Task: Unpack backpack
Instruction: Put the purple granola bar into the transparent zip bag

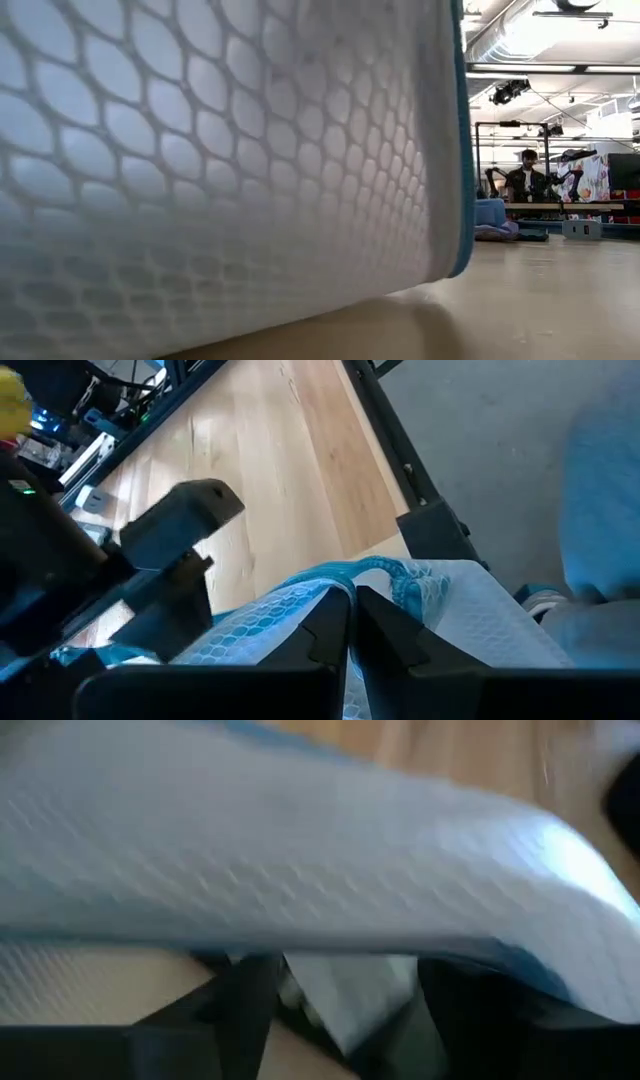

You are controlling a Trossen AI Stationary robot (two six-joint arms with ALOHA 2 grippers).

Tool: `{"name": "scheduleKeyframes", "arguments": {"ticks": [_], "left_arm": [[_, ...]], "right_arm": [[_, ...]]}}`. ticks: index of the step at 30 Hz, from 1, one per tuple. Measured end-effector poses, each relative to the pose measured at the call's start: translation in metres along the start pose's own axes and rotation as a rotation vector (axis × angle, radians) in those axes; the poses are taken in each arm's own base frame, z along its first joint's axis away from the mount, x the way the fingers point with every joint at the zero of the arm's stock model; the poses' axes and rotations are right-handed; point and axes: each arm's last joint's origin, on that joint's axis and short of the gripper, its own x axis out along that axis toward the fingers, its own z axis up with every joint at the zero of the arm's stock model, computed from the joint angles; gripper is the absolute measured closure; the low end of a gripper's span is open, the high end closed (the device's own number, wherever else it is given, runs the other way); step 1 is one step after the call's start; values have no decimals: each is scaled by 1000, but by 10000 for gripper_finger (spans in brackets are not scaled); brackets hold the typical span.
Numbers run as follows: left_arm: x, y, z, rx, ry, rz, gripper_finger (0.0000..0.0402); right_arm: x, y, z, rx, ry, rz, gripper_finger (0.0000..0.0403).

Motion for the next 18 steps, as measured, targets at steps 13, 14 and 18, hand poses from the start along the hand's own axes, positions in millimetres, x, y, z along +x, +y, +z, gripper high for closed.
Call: {"name": "scheduleKeyframes", "arguments": {"ticks": [13, 14, 18], "left_arm": [[-1, 0, -3, -19, 25, -19, 402], [-1, 0, -3, -23, 30, -17, 402], [2, 2, -6, -44, 50, -6, 402]], "right_arm": [[-69, 28, -31, -180, 327, -251, 163], [-73, 25, -38, -176, 373, -328, 163], [-91, 1, -65, -120, 543, -656, 163]]}}
